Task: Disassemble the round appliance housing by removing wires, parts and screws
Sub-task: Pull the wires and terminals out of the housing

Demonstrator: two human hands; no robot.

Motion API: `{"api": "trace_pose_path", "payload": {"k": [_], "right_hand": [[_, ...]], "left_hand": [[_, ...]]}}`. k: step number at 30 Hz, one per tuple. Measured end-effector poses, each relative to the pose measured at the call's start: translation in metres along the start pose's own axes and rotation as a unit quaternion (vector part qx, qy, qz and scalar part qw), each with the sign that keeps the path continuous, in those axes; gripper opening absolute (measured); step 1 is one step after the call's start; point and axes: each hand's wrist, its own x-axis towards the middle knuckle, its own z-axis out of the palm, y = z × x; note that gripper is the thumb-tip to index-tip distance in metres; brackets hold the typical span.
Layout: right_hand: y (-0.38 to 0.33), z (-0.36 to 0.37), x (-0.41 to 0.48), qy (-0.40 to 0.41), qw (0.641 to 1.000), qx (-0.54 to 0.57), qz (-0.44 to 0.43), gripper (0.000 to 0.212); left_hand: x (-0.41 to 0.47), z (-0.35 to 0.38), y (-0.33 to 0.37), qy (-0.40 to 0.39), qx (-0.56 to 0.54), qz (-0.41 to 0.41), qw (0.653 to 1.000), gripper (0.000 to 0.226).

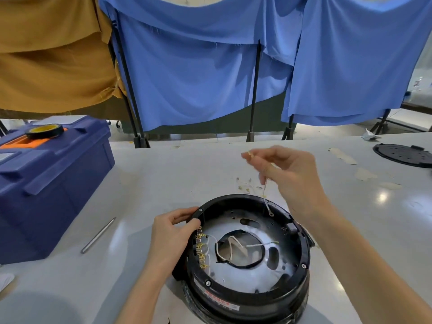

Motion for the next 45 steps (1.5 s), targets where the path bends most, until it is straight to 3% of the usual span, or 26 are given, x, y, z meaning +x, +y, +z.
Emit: {"api": "trace_pose_path", "payload": {"k": [3,7,10,14,19,22,25,28,32,34,37,41,45], "right_hand": [[0.007,-0.015,0.032,0.096,0.994,0.018,0.046,0.014],[0.047,-0.022,0.077,0.160,0.968,0.043,0.189,0.019],[0.086,-0.014,0.100,0.141,0.949,0.076,0.273,0.015],[0.132,-0.004,0.111,0.042,0.940,0.009,0.338,0.030],[0.156,0.006,0.116,-0.076,0.934,-0.169,0.305,0.045],[0.155,0.006,0.117,-0.078,0.935,-0.208,0.278,0.053],[0.142,0.003,0.114,-0.046,0.951,-0.207,0.223,0.044],[0.112,0.009,0.097,-0.050,0.975,-0.182,0.116,0.026],[0.069,0.024,0.048,-0.194,0.962,-0.190,0.032,0.007],[0.055,0.032,0.024,-0.285,0.936,-0.205,0.025,0.002],[0.048,0.045,0.002,-0.360,0.897,-0.254,0.034,0.008],[0.051,0.058,-0.008,-0.393,0.864,-0.310,0.055,0.009],[0.054,0.067,-0.006,-0.381,0.876,-0.278,0.104,0.012]], "left_hand": [[0.001,0.004,0.002,0.012,0.014,0.002,1.000,0.025],[0.000,0.005,-0.001,0.017,0.015,0.021,1.000,0.025],[0.001,0.005,-0.003,0.019,0.011,0.033,0.999,0.026],[-0.001,0.005,-0.005,0.012,-0.012,0.030,0.999,0.026],[0.000,0.005,-0.006,0.010,-0.027,0.023,0.999,0.026],[0.000,0.004,-0.006,0.012,-0.030,0.017,0.999,0.025],[-0.001,0.004,-0.005,0.011,-0.028,0.010,0.999,0.025],[-0.001,0.003,-0.004,0.010,-0.024,0.006,1.000,0.025],[-0.002,0.002,-0.005,0.001,-0.030,0.007,1.000,0.025],[-0.002,0.001,-0.006,-0.008,-0.026,0.007,1.000,0.025],[-0.005,0.000,-0.006,-0.018,-0.022,0.004,1.000,0.026],[-0.011,0.001,-0.007,-0.017,-0.020,0.008,1.000,0.034],[-0.012,0.001,-0.007,-0.015,-0.031,0.011,0.999,0.033]]}}
